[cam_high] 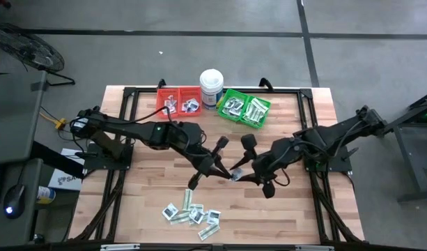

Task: Pick & Place First Aid Supplies
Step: Put the black towelette pack into the left green bin

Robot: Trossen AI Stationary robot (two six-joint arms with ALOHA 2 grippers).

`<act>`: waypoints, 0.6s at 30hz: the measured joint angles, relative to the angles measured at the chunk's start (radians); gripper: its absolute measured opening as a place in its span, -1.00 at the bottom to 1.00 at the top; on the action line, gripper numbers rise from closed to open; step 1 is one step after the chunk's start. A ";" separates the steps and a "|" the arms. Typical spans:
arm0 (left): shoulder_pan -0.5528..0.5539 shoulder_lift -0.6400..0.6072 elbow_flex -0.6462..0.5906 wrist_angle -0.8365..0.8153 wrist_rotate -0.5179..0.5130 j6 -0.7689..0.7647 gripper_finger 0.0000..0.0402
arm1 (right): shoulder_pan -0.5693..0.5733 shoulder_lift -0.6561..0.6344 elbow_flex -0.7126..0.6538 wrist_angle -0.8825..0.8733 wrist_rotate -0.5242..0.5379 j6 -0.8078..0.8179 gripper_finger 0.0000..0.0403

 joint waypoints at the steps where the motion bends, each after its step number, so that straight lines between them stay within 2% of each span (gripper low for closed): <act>1: 0.000 0.000 0.000 0.000 0.000 0.000 -1.00 | 0.000 -0.001 0.000 0.004 0.000 0.000 -0.27; 10: 0.000 0.000 0.000 -0.003 -0.009 -0.002 -1.00 | 0.000 -0.005 0.000 -0.008 -0.021 0.005 -0.93; 18: -0.003 0.000 0.000 -0.014 -0.077 0.042 -0.96 | -0.009 -0.006 0.000 -0.035 -0.046 0.087 -0.98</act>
